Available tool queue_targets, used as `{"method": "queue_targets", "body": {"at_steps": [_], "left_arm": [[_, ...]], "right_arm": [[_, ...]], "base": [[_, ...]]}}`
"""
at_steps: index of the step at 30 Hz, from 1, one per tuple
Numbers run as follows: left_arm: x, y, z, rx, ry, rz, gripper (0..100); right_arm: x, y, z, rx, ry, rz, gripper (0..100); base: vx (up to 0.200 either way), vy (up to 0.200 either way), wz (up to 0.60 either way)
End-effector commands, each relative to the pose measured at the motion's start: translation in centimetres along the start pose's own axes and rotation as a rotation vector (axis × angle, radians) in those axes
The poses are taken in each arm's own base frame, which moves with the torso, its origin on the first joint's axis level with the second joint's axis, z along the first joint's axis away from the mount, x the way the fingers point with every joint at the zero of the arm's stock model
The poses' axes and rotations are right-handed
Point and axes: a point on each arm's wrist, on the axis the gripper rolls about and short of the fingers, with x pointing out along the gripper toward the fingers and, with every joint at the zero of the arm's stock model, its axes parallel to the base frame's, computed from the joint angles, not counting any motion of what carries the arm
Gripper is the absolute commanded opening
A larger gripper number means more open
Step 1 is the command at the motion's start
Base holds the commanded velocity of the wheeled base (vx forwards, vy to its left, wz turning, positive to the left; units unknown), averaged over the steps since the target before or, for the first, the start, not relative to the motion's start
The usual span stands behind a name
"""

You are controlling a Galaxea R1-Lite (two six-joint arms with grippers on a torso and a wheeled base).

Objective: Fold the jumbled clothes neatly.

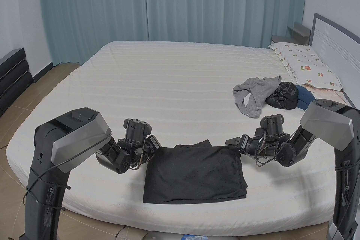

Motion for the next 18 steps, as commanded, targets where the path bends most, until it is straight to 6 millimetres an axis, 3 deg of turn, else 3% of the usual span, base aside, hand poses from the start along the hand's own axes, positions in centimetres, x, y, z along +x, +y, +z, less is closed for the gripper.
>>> {"method": "queue_targets", "body": {"at_steps": [1, 5, 13, 18], "left_arm": [[0.0, -0.1, 0.0, -0.004, -0.002, -0.003, 0], [0.0, 0.0, 0.0, -0.005, -0.001, 0.001, 0], [0.1, 0.1, -0.1, -0.004, -0.015, 0.017, 0], [0.2, 0.1, -0.2, -0.002, -0.014, 0.016, 0]], "right_arm": [[0.2, 0.0, -0.3, -0.007, 0.008, 0.000, 0], [0.2, -0.1, -0.2, -0.016, 0.004, -0.004, 0], [-0.9, -1.9, 1.9, 0.018, -0.051, -0.033, 0], [-0.7, -2.2, 1.7, 0.022, -0.038, -0.033, 0]], "base": [[0.000, 0.000, 0.00], [0.000, 0.000, 0.00], [0.000, 0.000, 0.00], [0.000, 0.000, 0.00]]}}
